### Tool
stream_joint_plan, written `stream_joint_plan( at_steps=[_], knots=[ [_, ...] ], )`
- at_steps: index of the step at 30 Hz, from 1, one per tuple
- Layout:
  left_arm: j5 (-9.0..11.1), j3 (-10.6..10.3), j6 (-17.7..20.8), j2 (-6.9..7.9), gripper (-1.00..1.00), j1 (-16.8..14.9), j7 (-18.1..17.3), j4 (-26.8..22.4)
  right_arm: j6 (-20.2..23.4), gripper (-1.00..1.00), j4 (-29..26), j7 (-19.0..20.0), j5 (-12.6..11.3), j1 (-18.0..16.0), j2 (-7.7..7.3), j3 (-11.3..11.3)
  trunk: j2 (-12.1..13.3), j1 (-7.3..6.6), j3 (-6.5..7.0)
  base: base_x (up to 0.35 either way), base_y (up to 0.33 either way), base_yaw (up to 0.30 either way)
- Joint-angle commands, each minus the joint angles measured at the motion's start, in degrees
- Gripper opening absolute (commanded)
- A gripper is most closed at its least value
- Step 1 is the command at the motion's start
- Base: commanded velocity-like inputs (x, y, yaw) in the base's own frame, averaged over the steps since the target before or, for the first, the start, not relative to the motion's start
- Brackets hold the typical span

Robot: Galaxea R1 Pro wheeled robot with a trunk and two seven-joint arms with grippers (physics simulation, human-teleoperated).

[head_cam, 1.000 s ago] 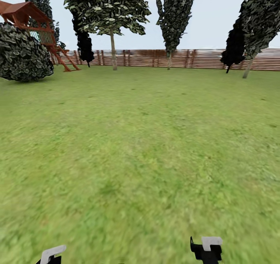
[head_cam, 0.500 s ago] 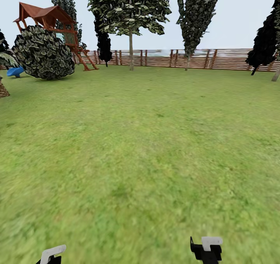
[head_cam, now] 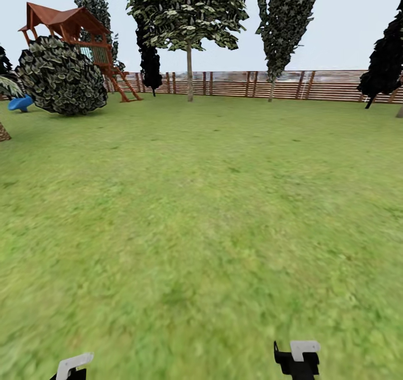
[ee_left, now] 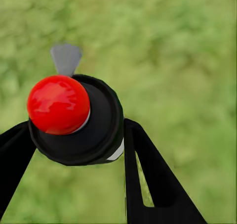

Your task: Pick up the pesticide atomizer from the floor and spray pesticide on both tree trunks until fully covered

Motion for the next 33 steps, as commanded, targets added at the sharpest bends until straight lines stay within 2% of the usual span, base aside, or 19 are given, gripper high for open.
stream_joint_plan(
  at_steps=[1,10,12,15,17,23,27,33],
  knots=[
    [-0.03,0.00,0.05,0.01,-1.00,0.00,-0.03,-0.01,-0.01,1.00,0.00,0.00,-0.03,0.00,0.10,-0.02,0.00,0.00,0.00,0.335,0.005,0.000],
    [-0.16,-0.06,0.25,-0.13,-1.00,-0.01,-0.01,-0.01,-0.01,1.00,0.02,1.50,-0.05,0.00,0.18,-0.02,0.00,0.00,-0.04,0.335,0.001,0.059],
    [-0.17,-0.08,0.23,-0.21,-1.00,0.01,-0.02,-0.01,-0.01,1.00,0.06,3.78,-0.10,0.00,0.05,-0.02,0.00,0.00,-0.04,0.335,0.000,0.022],
    [-0.17,-0.08,0.19,-0.39,-1.00,0.00,-0.02,-0.01,-0.01,1.00,0.35,11.23,-0.30,0.00,-0.25,-0.10,0.00,0.00,-0.04,0.336,0.000,0.005],
    [-0.20,-0.08,0.15,-0.42,-1.00,0.00,-0.04,-0.01,-0.07,1.00,0.68,12.77,-0.41,0.05,-0.35,-0.11,0.00,0.00,-0.04,0.336,0.000,0.001],
    [-0.26,-0.09,0.14,-0.54,-1.00,0.00,-0.05,-0.01,-1.03,1.00,0.79,14.14,-0.46,0.76,-0.34,-0.11,0.00,0.00,-0.04,0.336,0.000,0.000],
    [-0.26,-0.11,0.14,-0.58,-1.00,0.00,-0.08,-0.01,-1.06,1.00,0.77,20.02,-0.43,0.79,-0.40,-0.21,0.00,0.00,-0.04,0.336,0.000,0.000],
    [-0.26,-0.09,0.12,-0.52,-1.00,0.00,-0.09,-0.01,-1.05,1.00,0.85,17.70,-0.15,0.83,-0.17,-0.09,0.00,0.00,-0.04,0.336,0.000,0.000]
  ],
)
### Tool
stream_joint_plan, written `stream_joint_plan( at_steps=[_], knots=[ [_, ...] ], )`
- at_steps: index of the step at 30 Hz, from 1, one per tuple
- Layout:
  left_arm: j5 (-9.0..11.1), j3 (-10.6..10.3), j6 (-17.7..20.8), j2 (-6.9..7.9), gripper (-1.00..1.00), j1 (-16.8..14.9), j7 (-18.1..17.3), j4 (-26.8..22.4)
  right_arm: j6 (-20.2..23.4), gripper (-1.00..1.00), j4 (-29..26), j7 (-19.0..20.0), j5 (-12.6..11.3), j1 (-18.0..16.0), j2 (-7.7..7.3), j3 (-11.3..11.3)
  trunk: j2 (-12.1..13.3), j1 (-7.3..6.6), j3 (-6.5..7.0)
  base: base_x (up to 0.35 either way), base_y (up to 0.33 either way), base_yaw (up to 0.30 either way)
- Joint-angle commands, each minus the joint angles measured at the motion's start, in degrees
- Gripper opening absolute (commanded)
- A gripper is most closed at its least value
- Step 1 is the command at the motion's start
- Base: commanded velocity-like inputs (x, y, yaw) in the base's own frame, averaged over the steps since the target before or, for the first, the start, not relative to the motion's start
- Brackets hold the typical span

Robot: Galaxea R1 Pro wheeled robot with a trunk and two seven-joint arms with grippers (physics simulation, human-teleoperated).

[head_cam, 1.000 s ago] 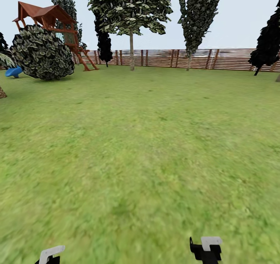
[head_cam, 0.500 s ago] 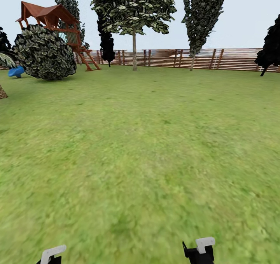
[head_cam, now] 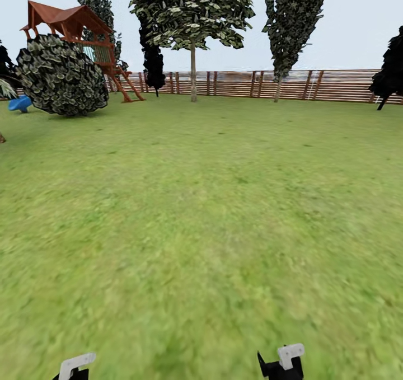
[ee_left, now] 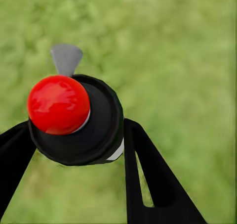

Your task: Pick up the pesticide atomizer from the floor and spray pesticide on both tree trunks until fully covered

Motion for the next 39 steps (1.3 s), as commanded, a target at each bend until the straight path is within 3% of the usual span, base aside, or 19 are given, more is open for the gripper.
stream_joint_plan(
  at_steps=[1,16,39],
  knots=[
    [-0.01,0.01,-0.02,0.00,-1.00,0.00,0.00,0.00,0.01,1.00,0.02,-0.06,0.03,0.02,0.03,0.01,0.00,0.00,0.00,0.336,0.000,0.000],
    [-0.17,-0.08,-0.08,-0.07,-1.00,0.02,0.00,0.00,0.25,1.00,0.12,-0.10,0.10,2.01,0.37,0.07,0.00,0.00,0.00,0.337,0.000,0.000],
    [-0.27,-0.08,-0.08,-0.17,-1.00,0.00,0.00,0.00,0.25,1.00,0.12,-0.13,0.10,2.07,0.37,0.07,0.00,0.00,0.00,0.337,0.000,0.000]
  ],
)
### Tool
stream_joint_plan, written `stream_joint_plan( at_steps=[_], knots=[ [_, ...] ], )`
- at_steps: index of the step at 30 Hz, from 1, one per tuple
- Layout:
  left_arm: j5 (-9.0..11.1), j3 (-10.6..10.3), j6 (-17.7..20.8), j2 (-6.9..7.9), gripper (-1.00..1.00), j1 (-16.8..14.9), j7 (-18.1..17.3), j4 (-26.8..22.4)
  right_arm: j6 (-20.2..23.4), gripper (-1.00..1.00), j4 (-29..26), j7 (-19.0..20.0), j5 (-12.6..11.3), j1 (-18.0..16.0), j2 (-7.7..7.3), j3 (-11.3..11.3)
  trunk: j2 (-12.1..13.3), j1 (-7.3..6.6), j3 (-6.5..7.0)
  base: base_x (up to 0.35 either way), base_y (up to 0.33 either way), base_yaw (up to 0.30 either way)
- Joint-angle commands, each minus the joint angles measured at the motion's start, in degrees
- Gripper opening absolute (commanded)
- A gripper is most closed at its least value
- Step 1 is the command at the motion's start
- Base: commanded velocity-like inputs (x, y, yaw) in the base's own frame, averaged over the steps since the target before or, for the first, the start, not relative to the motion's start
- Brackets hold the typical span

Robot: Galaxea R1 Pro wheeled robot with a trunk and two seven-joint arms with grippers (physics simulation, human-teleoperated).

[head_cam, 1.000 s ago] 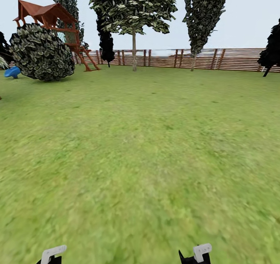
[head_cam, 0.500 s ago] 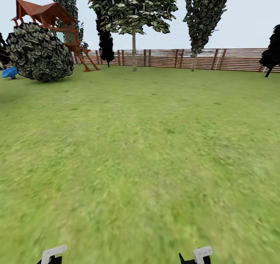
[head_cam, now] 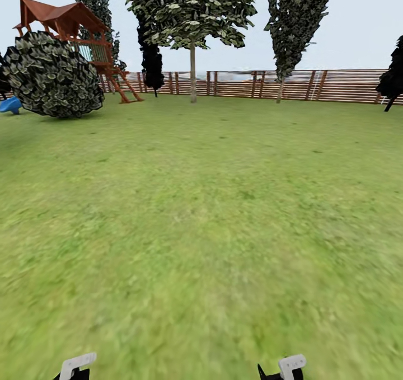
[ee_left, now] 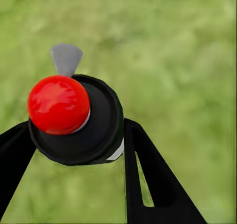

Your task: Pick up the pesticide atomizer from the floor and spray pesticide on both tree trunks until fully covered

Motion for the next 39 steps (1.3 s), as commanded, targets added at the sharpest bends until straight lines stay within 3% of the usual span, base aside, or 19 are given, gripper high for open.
stream_joint_plan(
  at_steps=[1,39],
  knots=[
    [-0.01,0.01,0.00,0.00,-1.00,-0.01,0.00,0.00,0.00,1.00,0.00,0.00,0.00,0.00,0.00,0.00,0.00,0.00,0.00,0.337,0.000,0.000],
    [-0.01,0.01,-0.01,0.00,-1.00,0.00,0.00,0.00,0.00,1.00,0.00,0.22,0.01,0.00,0.19,0.00,0.00,0.00,0.00,0.337,0.000,0.000]
  ],
)
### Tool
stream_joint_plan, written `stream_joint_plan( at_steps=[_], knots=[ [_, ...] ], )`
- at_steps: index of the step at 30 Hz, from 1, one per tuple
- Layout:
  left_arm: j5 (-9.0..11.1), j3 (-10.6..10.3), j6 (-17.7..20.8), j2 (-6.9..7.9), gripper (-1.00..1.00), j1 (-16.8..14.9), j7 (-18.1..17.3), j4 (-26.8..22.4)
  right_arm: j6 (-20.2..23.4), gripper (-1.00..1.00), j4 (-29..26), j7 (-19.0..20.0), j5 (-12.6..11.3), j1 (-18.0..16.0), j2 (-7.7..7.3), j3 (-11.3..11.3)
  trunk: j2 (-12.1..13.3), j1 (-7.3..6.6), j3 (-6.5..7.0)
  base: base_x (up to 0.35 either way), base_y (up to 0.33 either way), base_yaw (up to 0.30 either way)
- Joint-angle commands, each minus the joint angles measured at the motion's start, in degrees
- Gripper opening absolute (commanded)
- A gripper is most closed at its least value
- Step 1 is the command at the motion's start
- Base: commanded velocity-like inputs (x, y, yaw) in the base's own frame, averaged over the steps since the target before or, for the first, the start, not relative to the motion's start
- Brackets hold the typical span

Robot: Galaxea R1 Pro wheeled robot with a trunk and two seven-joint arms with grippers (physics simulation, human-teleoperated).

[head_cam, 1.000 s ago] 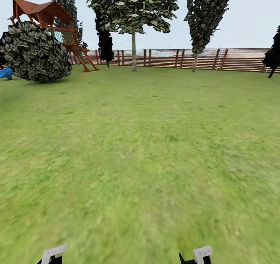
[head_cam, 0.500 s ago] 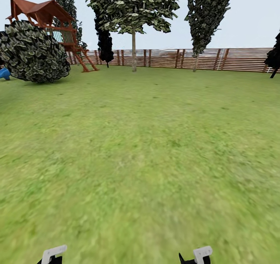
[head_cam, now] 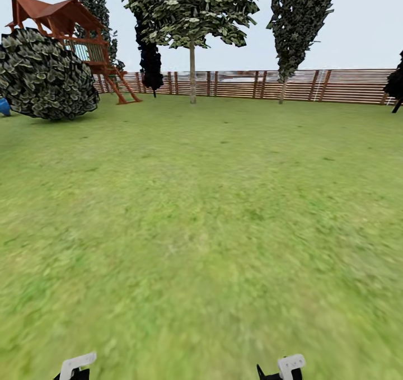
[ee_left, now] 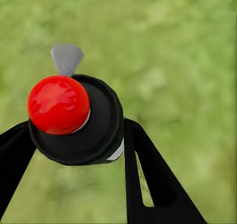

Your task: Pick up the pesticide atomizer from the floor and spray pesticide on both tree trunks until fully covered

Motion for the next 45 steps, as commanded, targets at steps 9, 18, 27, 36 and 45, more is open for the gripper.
stream_joint_plan(
  at_steps=[9,18,27,36,45],
  knots=[
    [0.07,0.01,-0.04,0.09,-1.00,-0.01,0.00,0.00,-0.09,1.00,0.00,-0.20,-0.01,0.00,0.25,-0.01,0.00,0.00,0.00,0.336,0.000,0.000],
    [0.08,0.01,-0.07,0.09,-1.00,0.03,0.00,0.00,-0.02,1.00,0.00,-0.14,0.00,0.00,0.17,-0.01,0.00,0.00,0.00,0.337,0.000,0.000],
    [0.08,0.01,0.02,0.08,-1.00,0.00,0.00,0.00,0.00,1.00,0.00,-0.13,0.01,0.00,0.19,-0.01,0.00,0.00,0.00,0.337,0.000,0.000],
    [0.08,0.01,0.01,0.09,-1.00,-0.01,0.00,0.00,-0.05,1.00,0.00,-0.11,0.03,0.00,0.19,-0.02,0.00,0.00,0.00,0.337,0.000,0.000],
    [0.04,0.01,-0.07,0.08,-1.00,-0.01,0.00,0.00,-0.09,1.00,-0.01,-0.13,0.04,0.00,0.17,-0.01,0.00,0.00,0.00,0.336,0.000,0.000]
  ],
)
